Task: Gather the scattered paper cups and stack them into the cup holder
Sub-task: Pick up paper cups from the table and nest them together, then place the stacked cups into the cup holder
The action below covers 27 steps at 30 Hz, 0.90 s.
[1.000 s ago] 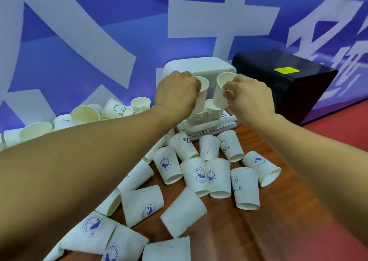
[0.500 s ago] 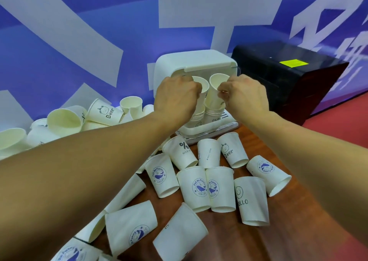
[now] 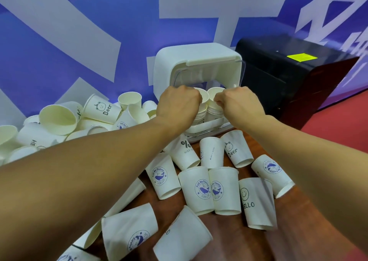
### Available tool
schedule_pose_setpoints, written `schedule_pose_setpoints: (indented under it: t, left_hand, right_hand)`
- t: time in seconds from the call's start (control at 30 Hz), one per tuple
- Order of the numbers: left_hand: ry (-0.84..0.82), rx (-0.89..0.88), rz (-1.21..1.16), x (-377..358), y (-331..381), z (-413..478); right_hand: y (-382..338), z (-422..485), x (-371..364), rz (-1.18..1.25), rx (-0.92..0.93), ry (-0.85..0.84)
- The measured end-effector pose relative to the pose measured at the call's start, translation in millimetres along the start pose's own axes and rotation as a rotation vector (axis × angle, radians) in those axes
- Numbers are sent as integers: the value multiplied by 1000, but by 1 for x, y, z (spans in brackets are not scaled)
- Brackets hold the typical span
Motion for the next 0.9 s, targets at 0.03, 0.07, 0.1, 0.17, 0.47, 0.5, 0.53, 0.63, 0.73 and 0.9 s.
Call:
schedule_pose_setpoints:
  t: [0.03,0.07,0.1,0.17,0.47,0.5,0.53,0.63,0.73,0.9]
  left_hand:
    - [-22,9,0,-2,-1,-1]
    - [-44,16,-1,-6,-1,-2]
    - [-60,18,-8,-9,-1,-3]
    - [-75,14,-15,-16,-1,-4]
    - [-89,0,-5,-35,4,-3]
    - [-97,0,-2,-35,4,-3]
    - [-104,-2,1,-36,5,-3]
    - [-108,-25,21,-31,6,-7]
    - [-87,-27,-12,-16,4,-16]
    - [-133,32,23,34,-10,-42]
  right_hand:
    - [-1,-1,-3,4,0,-27]
    - [-2,-2,-6,18,-4,-54]
    - [-3,-2,-8,34,-10,-79]
    - [-2,-2,-13,58,-21,-111]
    - [-1,-1,-27,87,-103,-125]
    - [-1,-2,-28,90,-111,-127]
    - [0,-3,-28,96,-121,-133]
    - [-2,-4,-26,106,-133,-132]
    - [-9,-8,-8,134,-141,-70]
    - [-47,-19,41,201,-26,-1]
Point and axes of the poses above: each hand's wrist, its own z-axis towards the middle knuckle, its own x-axis out of the back of the hand, y = z × x, the point moved 7 cm from there along z, towards the middle knuckle, and after that the axes turned 1 degree about y, right-handed, at the moved point
